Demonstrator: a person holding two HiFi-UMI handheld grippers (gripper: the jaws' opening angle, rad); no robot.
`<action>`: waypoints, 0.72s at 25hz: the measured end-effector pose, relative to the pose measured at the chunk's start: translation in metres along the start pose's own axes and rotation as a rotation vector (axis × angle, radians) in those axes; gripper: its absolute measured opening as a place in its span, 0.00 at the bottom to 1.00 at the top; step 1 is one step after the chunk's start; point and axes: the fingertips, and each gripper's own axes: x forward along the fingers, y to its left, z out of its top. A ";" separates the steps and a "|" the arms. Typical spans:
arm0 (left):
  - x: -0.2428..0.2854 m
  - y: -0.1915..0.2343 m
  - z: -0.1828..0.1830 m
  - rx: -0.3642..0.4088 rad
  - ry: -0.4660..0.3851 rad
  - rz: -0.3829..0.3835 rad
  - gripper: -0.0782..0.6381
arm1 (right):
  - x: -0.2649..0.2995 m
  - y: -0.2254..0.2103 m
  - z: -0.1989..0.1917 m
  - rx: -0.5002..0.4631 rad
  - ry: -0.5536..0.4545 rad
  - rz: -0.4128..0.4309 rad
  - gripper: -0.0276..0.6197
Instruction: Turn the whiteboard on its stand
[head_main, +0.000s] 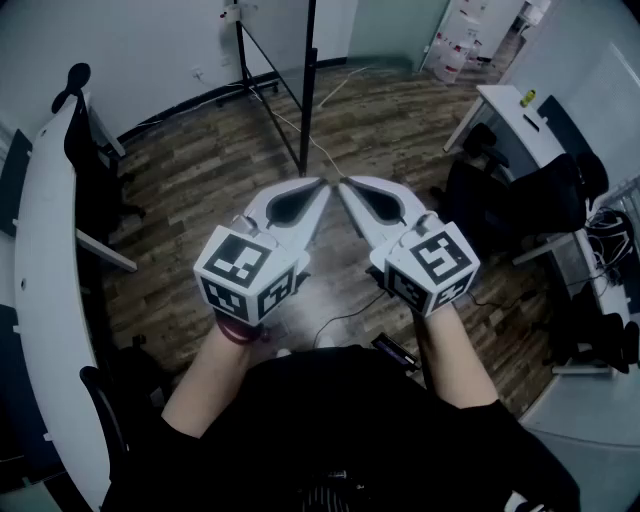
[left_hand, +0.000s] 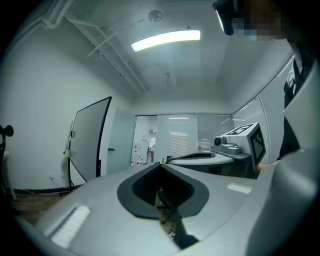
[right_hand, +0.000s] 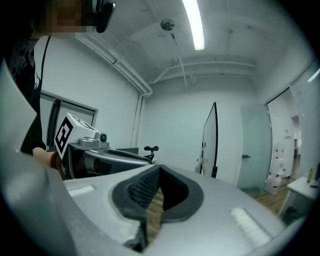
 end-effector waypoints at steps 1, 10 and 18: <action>0.001 0.000 0.002 0.004 -0.003 -0.001 0.11 | 0.000 -0.003 0.000 0.002 -0.001 -0.003 0.04; 0.009 0.012 0.009 0.021 -0.015 0.001 0.11 | 0.006 -0.019 0.004 0.017 -0.015 0.013 0.04; 0.052 0.015 0.010 0.076 0.002 -0.005 0.11 | -0.007 -0.055 -0.007 0.051 -0.037 0.047 0.05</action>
